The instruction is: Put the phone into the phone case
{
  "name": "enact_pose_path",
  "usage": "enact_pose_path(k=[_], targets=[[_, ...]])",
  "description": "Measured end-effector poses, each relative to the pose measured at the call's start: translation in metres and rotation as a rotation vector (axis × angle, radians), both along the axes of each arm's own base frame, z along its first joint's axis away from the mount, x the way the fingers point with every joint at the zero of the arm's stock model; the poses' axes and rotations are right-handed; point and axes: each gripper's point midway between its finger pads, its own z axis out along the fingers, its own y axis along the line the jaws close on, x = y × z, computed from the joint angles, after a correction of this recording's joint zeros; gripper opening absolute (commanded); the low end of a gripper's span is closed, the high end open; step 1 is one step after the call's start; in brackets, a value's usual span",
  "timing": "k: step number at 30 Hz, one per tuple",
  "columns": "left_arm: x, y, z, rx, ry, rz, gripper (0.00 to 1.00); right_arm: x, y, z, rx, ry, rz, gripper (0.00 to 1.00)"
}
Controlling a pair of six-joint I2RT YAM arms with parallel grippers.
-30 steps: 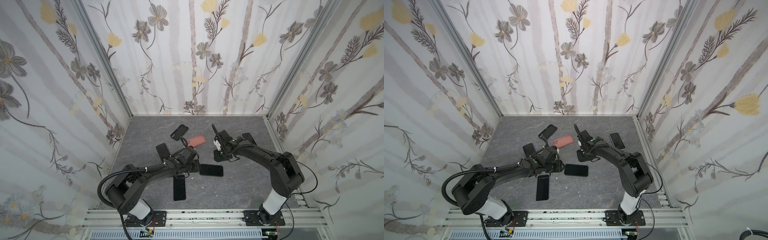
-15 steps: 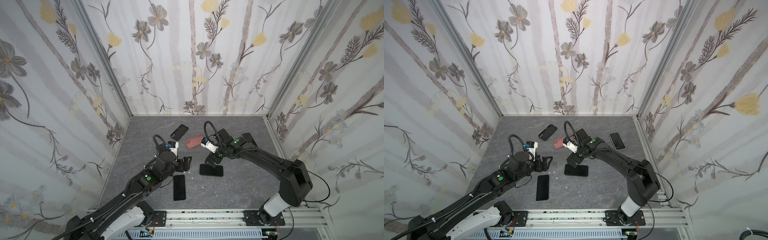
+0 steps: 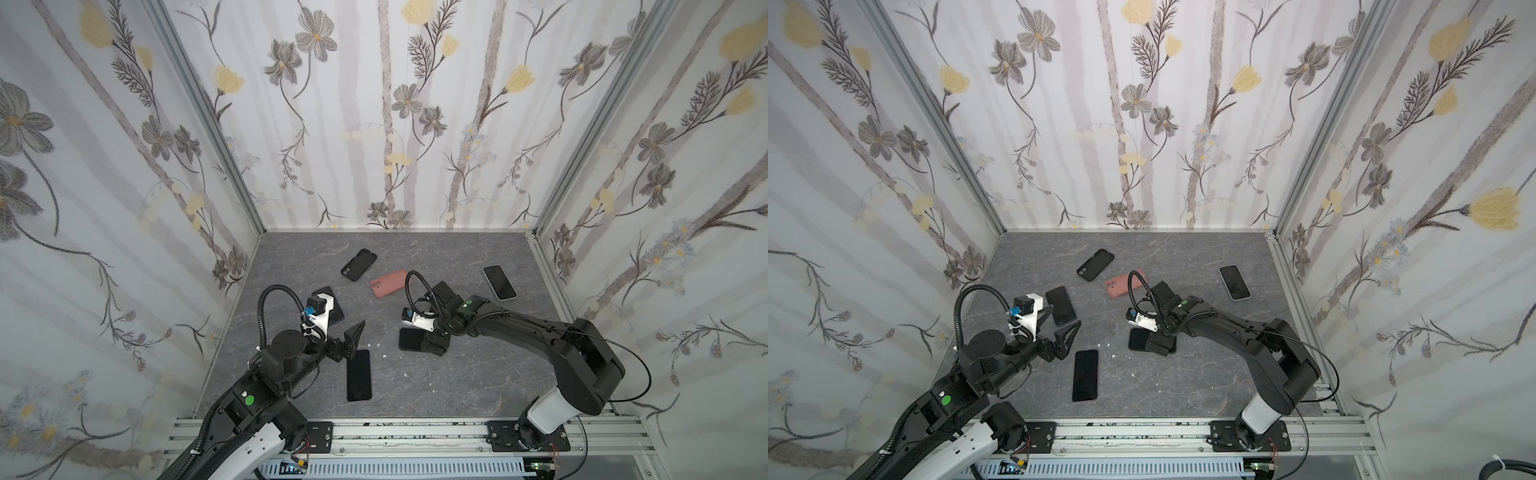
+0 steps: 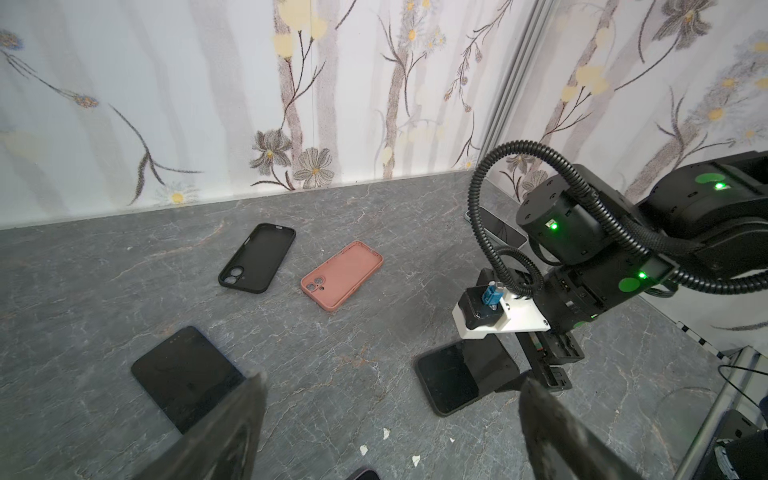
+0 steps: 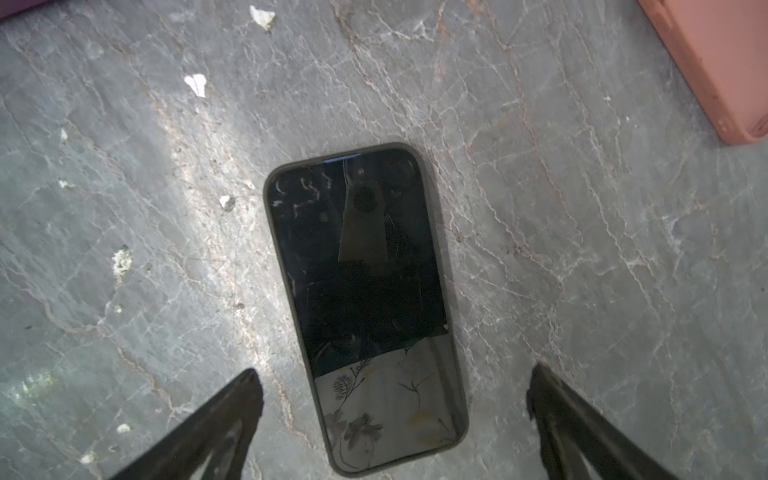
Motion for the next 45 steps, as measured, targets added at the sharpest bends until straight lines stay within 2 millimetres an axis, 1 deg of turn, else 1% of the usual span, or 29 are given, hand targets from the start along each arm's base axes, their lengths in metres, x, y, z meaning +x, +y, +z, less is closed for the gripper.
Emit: enact_pose_path(k=[3,9,15,16,18,26,29,30,33,35,36,39,45], targets=[[0.000,0.001,-0.004,0.011,0.011,0.005,0.95,0.002,0.003,-0.005,-0.010,-0.009,0.033,1.00],[0.002,0.002,-0.010,0.021,0.037,0.019,0.94,0.006,0.008,-0.024,-0.049,0.045,0.065,1.00],[0.000,0.005,0.002,-0.007,0.040,0.031,0.93,0.000,0.010,-0.047,-0.078,0.157,0.077,0.99],[-0.001,0.006,0.004,-0.010,0.041,0.034,0.93,0.001,0.012,-0.047,-0.074,0.161,0.076,0.98],[-0.002,0.008,0.004,-0.014,0.046,0.038,0.93,0.004,0.015,-0.050,-0.072,0.163,0.071,0.96],[-0.004,0.014,0.004,-0.018,0.045,0.060,0.93,0.013,0.017,-0.057,-0.085,0.184,0.003,0.76],[-0.002,0.014,0.002,-0.012,0.050,0.068,0.93,0.017,0.015,-0.056,-0.094,0.200,-0.041,0.75],[-0.001,0.014,0.001,-0.010,0.054,0.071,0.93,0.021,0.016,-0.056,-0.090,0.200,-0.059,0.75],[0.002,0.014,-0.006,0.000,0.074,0.088,0.93,0.044,0.016,-0.054,-0.061,0.184,-0.139,0.74],[0.004,0.014,-0.009,-0.005,0.093,0.099,0.92,0.061,0.010,-0.054,-0.036,0.184,-0.208,0.69],[0.005,0.013,-0.010,-0.007,0.099,0.102,0.92,0.068,0.005,-0.055,-0.029,0.187,-0.243,0.69],[0.009,0.012,-0.015,-0.018,0.118,0.117,0.92,0.099,-0.019,-0.056,-0.010,0.184,-0.391,0.69],[0.015,0.008,-0.025,-0.021,0.145,0.132,0.92,0.152,-0.070,-0.053,0.035,0.171,-0.671,0.70]])
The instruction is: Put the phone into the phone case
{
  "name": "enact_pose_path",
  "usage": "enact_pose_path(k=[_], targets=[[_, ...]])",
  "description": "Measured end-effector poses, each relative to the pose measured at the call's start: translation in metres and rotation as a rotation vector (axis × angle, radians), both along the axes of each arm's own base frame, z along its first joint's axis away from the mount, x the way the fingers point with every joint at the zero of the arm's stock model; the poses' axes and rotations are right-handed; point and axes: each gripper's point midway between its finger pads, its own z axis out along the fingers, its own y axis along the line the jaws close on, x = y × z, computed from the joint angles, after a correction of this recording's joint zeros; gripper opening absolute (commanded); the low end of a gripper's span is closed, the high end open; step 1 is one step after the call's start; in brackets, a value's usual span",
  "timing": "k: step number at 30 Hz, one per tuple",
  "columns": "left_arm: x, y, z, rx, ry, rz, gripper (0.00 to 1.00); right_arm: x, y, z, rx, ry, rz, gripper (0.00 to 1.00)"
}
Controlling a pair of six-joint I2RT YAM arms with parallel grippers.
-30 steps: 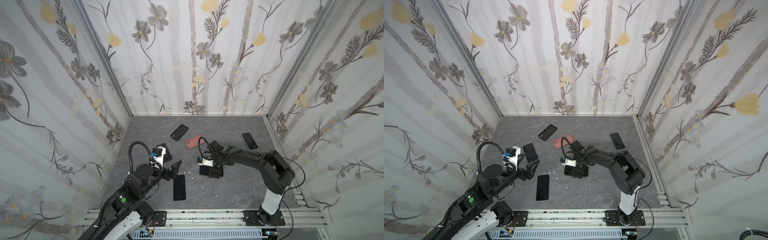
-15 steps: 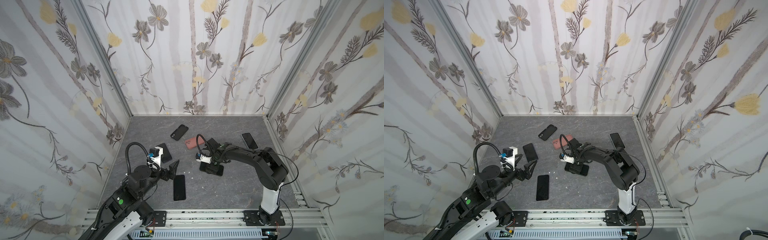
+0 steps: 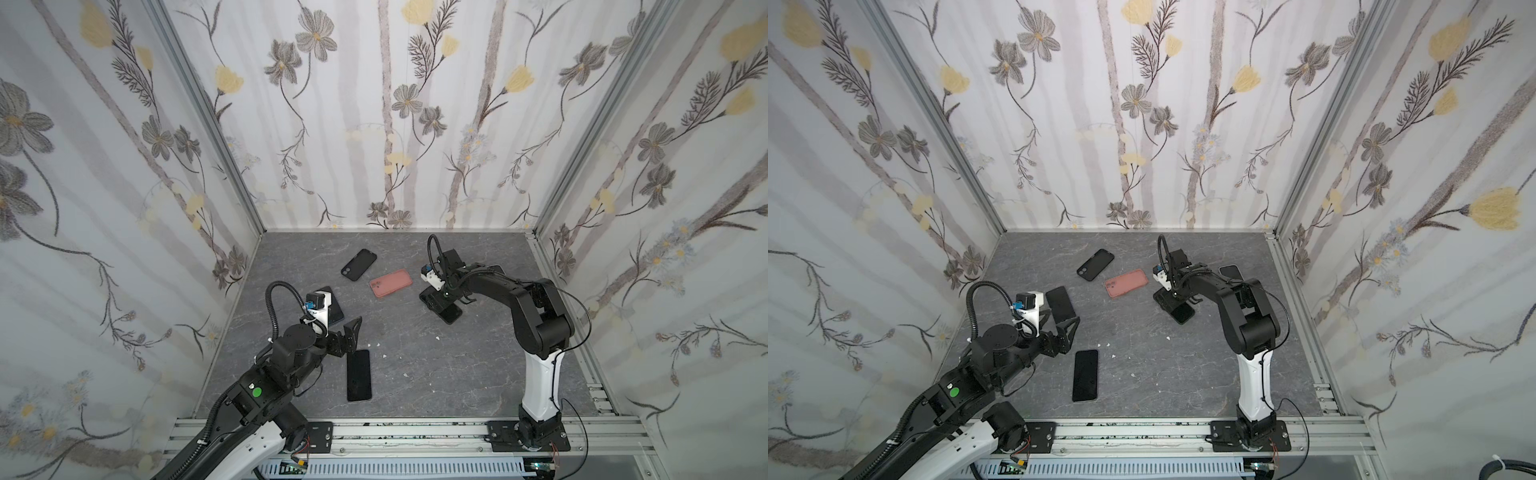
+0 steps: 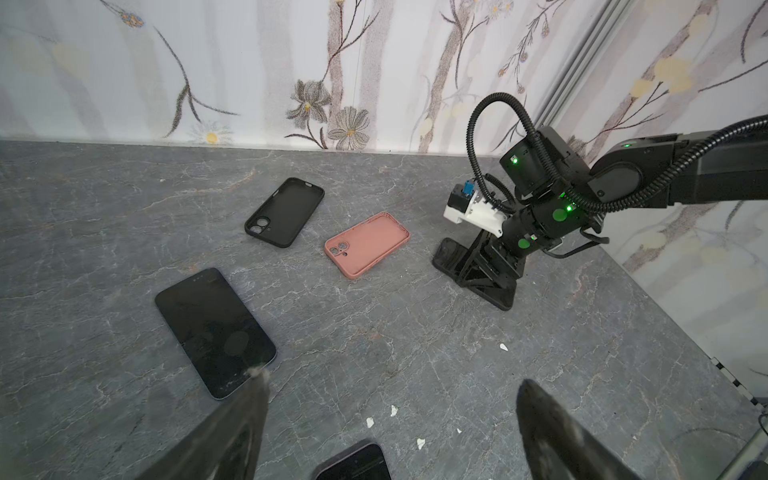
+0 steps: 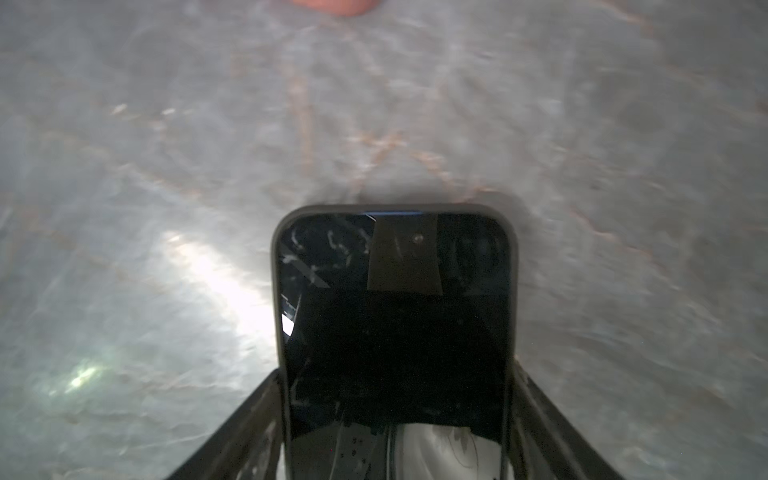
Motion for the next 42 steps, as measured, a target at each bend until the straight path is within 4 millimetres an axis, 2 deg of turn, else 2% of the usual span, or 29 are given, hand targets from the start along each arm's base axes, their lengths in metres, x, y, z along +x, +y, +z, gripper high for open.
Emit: enact_pose_path(k=[6,9,13,15,19,23,25,27,30,35,38,42], targets=[[0.009,-0.008,-0.006,0.022,0.016,-0.002,0.92,0.058,-0.051,-0.003,0.026,-0.026,-0.266,0.70],[0.014,-0.012,-0.006,0.027,0.018,-0.001,0.92,0.078,-0.070,-0.004,0.038,-0.043,-0.353,0.74],[0.017,-0.014,-0.008,0.034,0.018,0.003,0.93,0.088,-0.078,-0.003,0.064,-0.037,-0.405,0.82],[0.019,-0.015,-0.008,0.034,0.016,0.006,0.92,0.090,-0.076,0.001,0.078,-0.032,-0.421,1.00],[0.022,-0.015,-0.007,0.030,0.016,0.018,0.92,0.091,-0.068,0.013,0.109,-0.039,-0.437,1.00],[0.024,-0.012,0.001,0.015,0.020,0.048,0.92,0.082,-0.075,0.027,0.094,-0.018,-0.496,1.00],[0.025,-0.010,0.008,-0.001,0.017,0.064,0.92,0.084,-0.071,0.045,0.100,-0.052,-0.506,1.00],[0.025,-0.007,0.013,-0.013,0.024,0.079,0.92,0.083,-0.062,0.071,0.117,-0.098,-0.513,1.00],[0.024,-0.003,0.016,-0.015,0.056,0.105,0.92,0.076,-0.055,0.106,0.138,-0.162,-0.541,1.00],[0.029,-0.001,0.018,0.014,0.157,0.154,0.93,0.038,-0.048,0.144,0.159,-0.224,-0.609,1.00],[0.028,-0.003,0.010,0.037,0.226,0.158,0.93,0.012,-0.026,0.154,0.201,-0.219,-0.594,1.00],[0.023,-0.008,-0.006,0.047,0.315,0.136,0.93,-0.035,0.017,0.152,0.239,-0.199,-0.530,0.98]])
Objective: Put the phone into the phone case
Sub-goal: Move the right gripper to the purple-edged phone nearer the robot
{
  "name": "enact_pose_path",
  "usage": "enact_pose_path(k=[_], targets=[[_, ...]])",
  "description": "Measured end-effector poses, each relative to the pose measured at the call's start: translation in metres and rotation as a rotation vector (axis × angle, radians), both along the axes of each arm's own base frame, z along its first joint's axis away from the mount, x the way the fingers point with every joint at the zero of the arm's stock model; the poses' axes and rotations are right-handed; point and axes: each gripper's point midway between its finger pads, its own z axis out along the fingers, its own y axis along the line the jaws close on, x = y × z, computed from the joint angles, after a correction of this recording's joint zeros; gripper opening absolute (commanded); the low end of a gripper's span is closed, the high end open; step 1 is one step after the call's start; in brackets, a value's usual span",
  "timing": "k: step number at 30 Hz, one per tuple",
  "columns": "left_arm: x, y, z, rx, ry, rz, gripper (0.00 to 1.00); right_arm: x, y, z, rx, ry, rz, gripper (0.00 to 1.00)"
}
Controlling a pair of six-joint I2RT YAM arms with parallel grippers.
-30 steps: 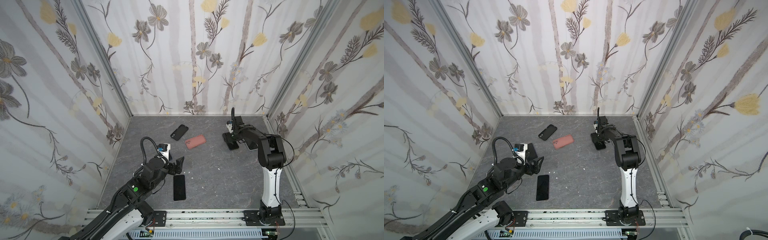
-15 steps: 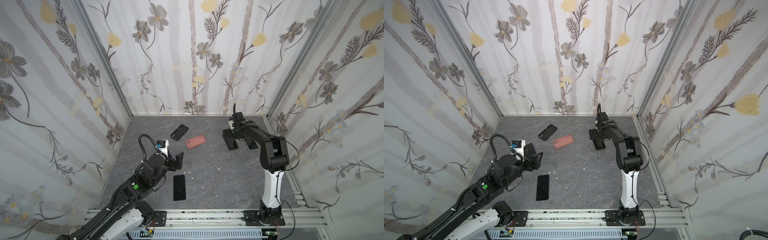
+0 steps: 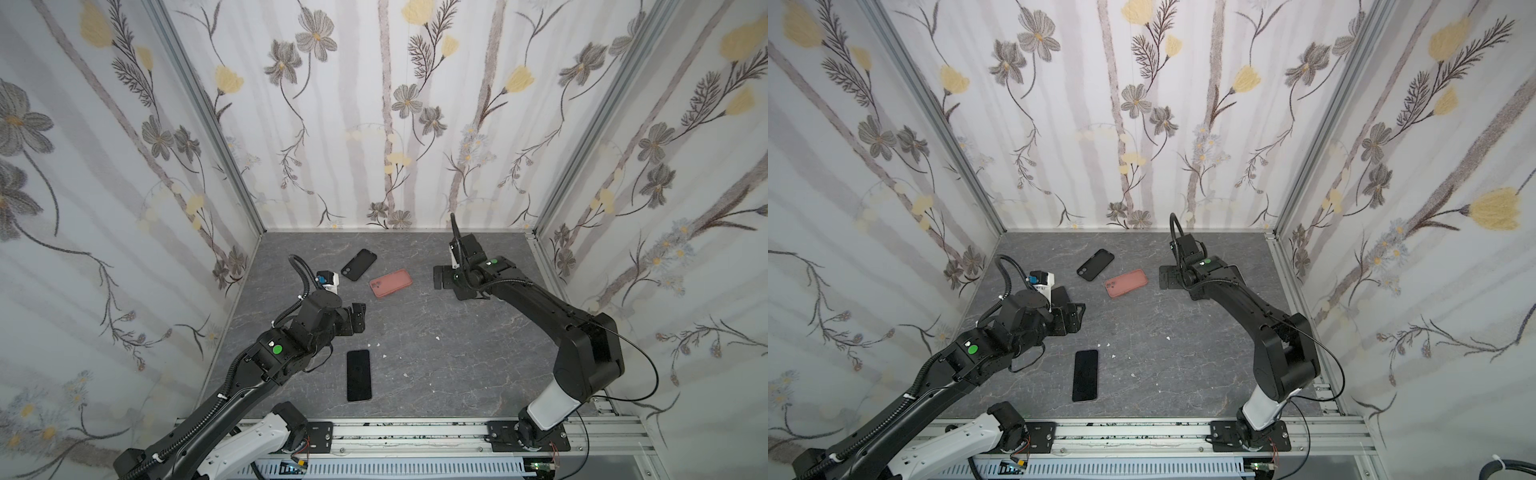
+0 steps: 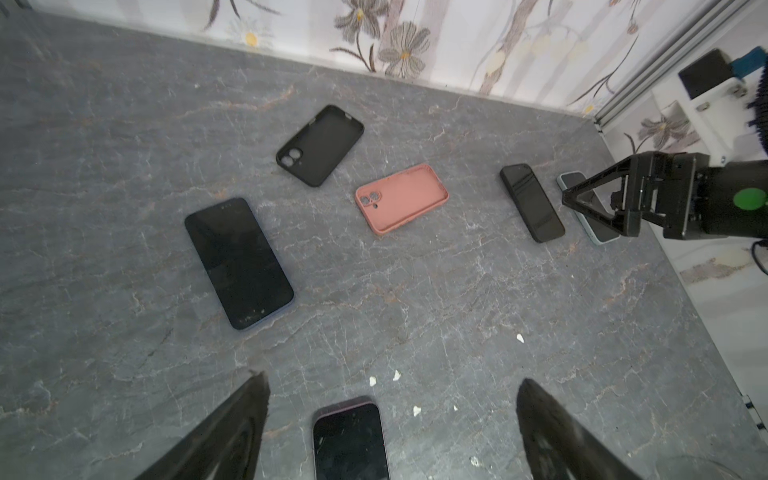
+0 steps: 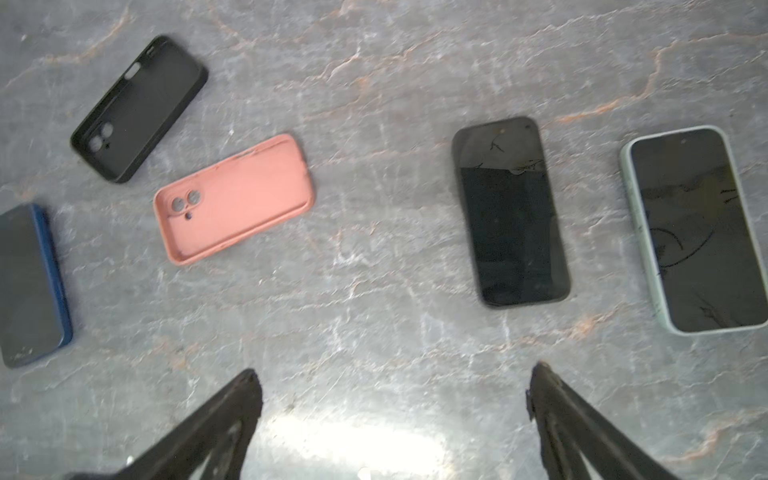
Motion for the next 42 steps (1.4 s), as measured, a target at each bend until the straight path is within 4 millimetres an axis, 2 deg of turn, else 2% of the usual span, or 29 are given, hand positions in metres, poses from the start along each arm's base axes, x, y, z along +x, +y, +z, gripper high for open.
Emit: enact_pose_path(k=[5,10,14,18,23,28,33,36,42], targets=[[-0.008,-0.007,-0.018,-0.028,0.078,-0.038,0.93,-0.072,0.064,-0.004,0.066,0.000,0.121,0.90],[-0.024,-0.007,-0.053,-0.070,0.164,-0.042,0.93,-0.148,0.134,-0.021,0.104,0.014,0.239,0.97],[-0.036,0.004,-0.066,-0.144,0.169,0.015,0.93,-0.188,0.173,-0.048,0.111,0.040,0.288,0.97],[-0.042,0.026,-0.063,-0.225,0.105,0.116,0.91,-0.223,0.196,-0.080,0.081,0.098,0.317,1.00],[-0.037,0.049,-0.056,-0.236,0.037,0.245,0.93,-0.237,0.228,-0.089,0.092,0.114,0.316,1.00],[-0.027,0.075,-0.049,-0.196,-0.043,0.382,0.97,-0.238,0.245,-0.098,0.082,0.125,0.316,1.00],[-0.028,0.114,-0.019,-0.215,-0.214,0.539,0.97,-0.236,0.256,-0.110,0.044,0.141,0.318,1.00],[-0.032,0.133,-0.005,-0.220,-0.293,0.614,0.96,-0.238,0.255,-0.118,0.012,0.162,0.320,1.00],[-0.037,0.149,0.006,-0.228,-0.364,0.669,0.96,-0.244,0.260,-0.135,-0.057,0.207,0.342,0.95]])
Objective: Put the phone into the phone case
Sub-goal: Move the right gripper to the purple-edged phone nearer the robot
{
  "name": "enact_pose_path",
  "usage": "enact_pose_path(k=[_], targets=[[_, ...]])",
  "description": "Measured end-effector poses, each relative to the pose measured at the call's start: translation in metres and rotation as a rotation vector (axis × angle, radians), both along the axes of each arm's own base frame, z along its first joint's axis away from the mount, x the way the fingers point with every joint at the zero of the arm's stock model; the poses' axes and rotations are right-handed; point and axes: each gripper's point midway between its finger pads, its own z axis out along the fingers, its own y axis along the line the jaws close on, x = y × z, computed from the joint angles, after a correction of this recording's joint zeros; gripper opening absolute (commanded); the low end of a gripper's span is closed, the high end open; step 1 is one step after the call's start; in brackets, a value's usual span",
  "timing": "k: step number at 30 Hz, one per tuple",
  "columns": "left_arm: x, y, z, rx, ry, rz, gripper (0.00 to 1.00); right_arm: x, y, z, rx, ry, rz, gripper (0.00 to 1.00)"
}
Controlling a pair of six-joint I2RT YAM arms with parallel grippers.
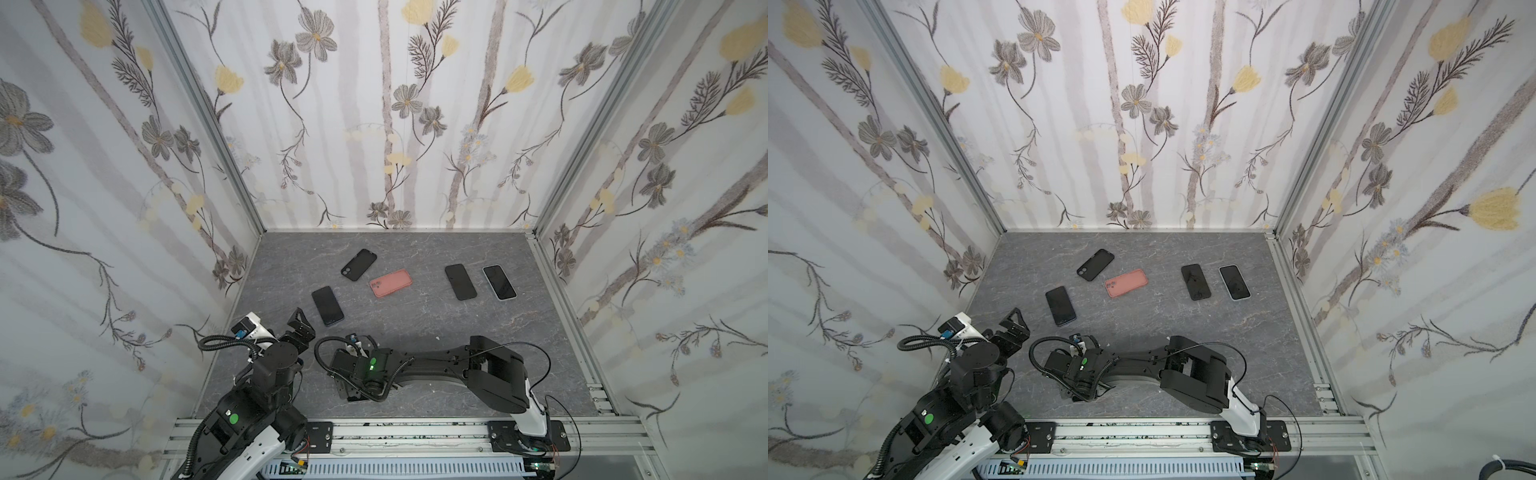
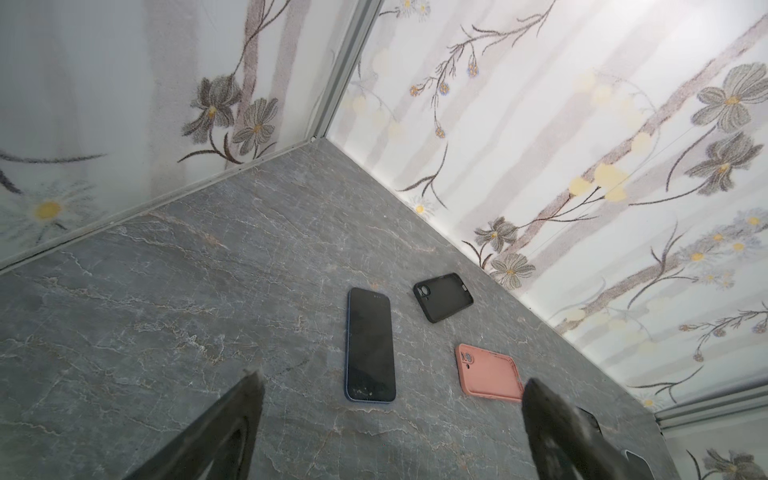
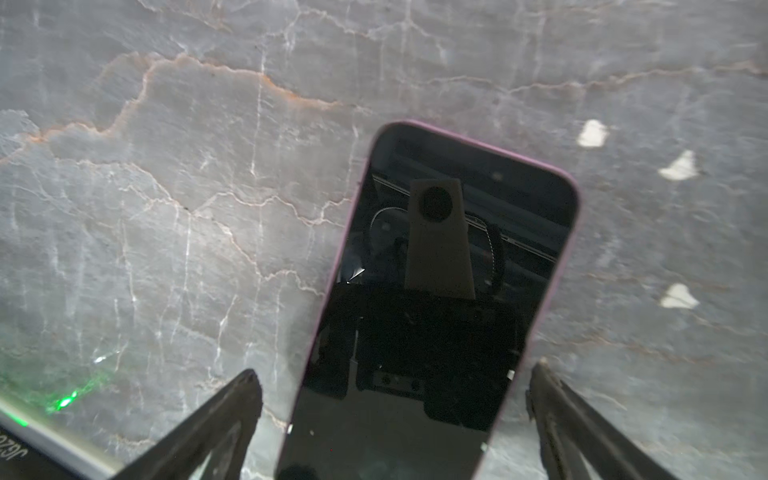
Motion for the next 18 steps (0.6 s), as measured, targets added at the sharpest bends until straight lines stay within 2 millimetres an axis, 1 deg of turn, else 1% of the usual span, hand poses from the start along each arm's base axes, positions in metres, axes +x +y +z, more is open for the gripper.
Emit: enact_pose_path(k=[2,6,9,15,18], targets=[[0.000,0.001,0.000,0.003,-0.004,0.002,0.96,-0.001,0.002,-0.003,-0.028,-0.005,0.014,0.90],[0.001,-0.002,0.001,0.011,-0.013,-0.011,0.96,-0.001,-0.001,-0.006,-0.080,-0.008,0.022,0.80],[0.001,-0.004,0.002,0.010,-0.017,-0.023,0.97,-0.002,-0.005,-0.007,-0.106,-0.002,0.022,0.76],[0.001,-0.008,0.004,0.013,-0.023,-0.046,0.95,-0.001,-0.012,-0.009,-0.142,-0.002,0.045,0.76],[0.001,-0.011,0.002,0.015,-0.019,-0.059,0.95,0.000,-0.015,-0.011,-0.153,0.002,0.073,0.83]])
